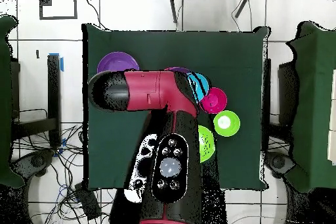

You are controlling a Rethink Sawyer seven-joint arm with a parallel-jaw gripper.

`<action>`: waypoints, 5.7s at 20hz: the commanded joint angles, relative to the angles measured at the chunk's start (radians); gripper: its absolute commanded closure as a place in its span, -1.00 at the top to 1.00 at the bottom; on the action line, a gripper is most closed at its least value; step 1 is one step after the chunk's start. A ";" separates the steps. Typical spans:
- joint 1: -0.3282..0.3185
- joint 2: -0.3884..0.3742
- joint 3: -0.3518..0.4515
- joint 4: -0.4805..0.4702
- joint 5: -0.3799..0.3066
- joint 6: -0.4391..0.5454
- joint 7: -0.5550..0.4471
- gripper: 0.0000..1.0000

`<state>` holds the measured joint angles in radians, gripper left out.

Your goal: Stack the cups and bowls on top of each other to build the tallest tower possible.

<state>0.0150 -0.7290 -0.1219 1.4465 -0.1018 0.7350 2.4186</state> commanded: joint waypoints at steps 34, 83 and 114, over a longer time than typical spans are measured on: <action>-0.046 0.004 0.055 0.619 -0.238 -0.384 -0.150 1.00; -0.033 0.240 -0.017 0.310 -0.791 -0.669 0.034 1.00; -0.105 0.332 0.020 0.346 -0.794 -0.717 0.024 -1.00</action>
<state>-0.0678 -0.4199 -0.2432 1.8323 -0.8834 0.0931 2.4439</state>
